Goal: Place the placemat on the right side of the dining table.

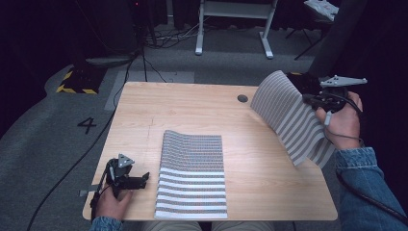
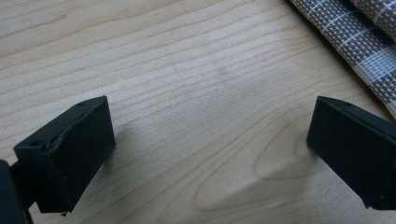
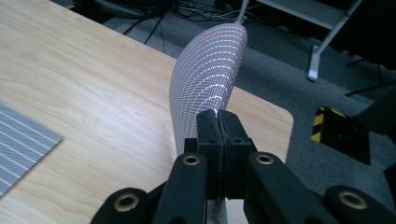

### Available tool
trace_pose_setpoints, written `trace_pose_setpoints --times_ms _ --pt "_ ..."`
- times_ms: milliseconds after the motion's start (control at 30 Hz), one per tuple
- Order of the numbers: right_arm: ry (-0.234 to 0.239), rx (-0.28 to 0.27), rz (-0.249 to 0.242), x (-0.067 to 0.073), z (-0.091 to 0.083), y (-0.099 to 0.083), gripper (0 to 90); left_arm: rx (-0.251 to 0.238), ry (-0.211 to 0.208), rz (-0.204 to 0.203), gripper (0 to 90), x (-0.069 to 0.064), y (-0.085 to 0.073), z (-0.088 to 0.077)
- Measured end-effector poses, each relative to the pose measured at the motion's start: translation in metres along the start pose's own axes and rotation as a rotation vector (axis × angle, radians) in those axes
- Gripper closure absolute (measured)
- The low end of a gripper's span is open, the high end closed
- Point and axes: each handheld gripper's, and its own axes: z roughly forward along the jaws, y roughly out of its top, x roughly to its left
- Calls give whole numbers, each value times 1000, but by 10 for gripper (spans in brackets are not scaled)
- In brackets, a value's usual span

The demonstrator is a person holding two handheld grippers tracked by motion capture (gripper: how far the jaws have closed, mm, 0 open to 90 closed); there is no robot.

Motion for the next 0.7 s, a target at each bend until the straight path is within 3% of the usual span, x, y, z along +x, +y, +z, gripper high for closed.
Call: trace_pose_setpoints --times_ms 167,233,333,533,567,600,667,700 --pt "-57 14 -42 -2 -2 -2 893 1 0 1 10 0 0 0" --pt "-119 26 -71 -2 -3 -1 893 2 1 2 10 0 0 -1" --pt "-119 27 -60 -3 -3 -3 893 1 -1 0 10 0 0 0" --pt "-68 43 -36 6 5 -10 893 1 -1 0 9 0 0 0" --pt "-34 34 -25 13 10 -15 892 1 0 1 9 0 0 0" --pt "-34 34 -25 13 10 -15 892 1 0 1 10 0 0 0" --pt "31 15 -14 24 15 -19 891 1 -1 0 9 0 0 0" --pt "31 15 -14 24 15 -19 891 1 -1 0 9 0 0 0"
